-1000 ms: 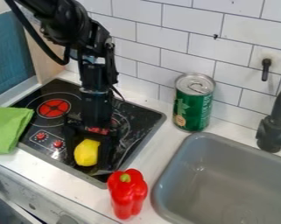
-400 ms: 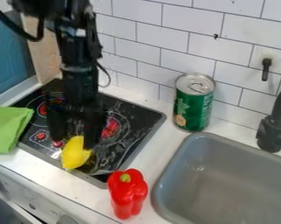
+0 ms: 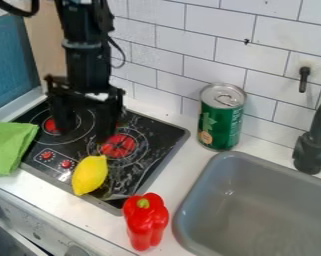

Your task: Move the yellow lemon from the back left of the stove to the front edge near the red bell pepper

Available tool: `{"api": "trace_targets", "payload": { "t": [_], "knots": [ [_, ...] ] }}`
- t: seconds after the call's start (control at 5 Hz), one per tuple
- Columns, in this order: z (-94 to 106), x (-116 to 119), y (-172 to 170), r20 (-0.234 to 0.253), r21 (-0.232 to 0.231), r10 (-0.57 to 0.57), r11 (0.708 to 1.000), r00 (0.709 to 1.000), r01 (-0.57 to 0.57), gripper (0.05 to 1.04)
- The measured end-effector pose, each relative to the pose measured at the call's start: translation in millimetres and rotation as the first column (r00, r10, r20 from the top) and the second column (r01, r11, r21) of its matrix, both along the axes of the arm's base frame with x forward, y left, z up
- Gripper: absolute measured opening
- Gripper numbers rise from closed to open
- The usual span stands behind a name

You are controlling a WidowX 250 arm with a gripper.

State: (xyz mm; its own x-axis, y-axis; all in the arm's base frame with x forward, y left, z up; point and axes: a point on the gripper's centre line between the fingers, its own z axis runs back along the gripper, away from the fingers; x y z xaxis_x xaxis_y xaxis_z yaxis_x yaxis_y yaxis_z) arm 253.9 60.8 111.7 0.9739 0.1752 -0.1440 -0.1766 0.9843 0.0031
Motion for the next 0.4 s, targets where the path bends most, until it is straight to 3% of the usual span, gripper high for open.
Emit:
{"api": "trace_targets", "payload": {
  "t": [0.2,0.4],
  "knots": [
    [8.3,-10,15,-0.022,0.047,-0.024,0.999,0.999,0.025,0.996],
    [22.3,-18,33,-0.004,0.105,-0.05,0.993,0.999,0.05,0.996]
  ]
}}
